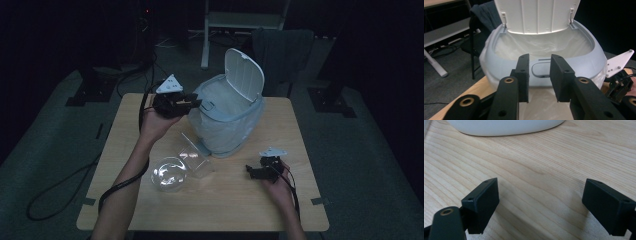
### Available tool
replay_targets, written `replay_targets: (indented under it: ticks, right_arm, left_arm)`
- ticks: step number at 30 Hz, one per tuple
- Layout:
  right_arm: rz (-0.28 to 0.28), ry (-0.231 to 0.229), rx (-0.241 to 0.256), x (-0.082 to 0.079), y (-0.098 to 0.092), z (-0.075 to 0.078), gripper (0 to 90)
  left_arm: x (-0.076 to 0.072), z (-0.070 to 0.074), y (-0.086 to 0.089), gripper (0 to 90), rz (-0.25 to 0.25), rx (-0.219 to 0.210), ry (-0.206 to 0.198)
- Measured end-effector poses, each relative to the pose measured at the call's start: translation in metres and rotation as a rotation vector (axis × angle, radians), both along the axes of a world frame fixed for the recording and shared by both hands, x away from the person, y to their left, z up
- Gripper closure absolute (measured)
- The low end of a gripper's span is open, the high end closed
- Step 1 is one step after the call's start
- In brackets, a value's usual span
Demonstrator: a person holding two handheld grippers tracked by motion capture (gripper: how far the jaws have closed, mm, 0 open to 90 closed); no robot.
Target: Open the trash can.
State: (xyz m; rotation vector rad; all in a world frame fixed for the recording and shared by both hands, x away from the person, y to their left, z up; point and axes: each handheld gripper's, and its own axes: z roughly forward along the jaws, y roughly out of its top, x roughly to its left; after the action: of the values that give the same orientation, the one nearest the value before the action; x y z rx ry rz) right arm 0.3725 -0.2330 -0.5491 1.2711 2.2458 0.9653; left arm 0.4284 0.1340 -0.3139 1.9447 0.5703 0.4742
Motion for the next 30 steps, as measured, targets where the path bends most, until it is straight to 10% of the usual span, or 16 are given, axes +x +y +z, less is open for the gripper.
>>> replay_targets:
  ticks: [30]
  right_arm:
    - [-0.001,0.000,0.000,0.000,0.000,0.000,13.2]
  left_arm:
    - [-0.028,-0.048,0.077,57.4,0.060,0.049,0.085]
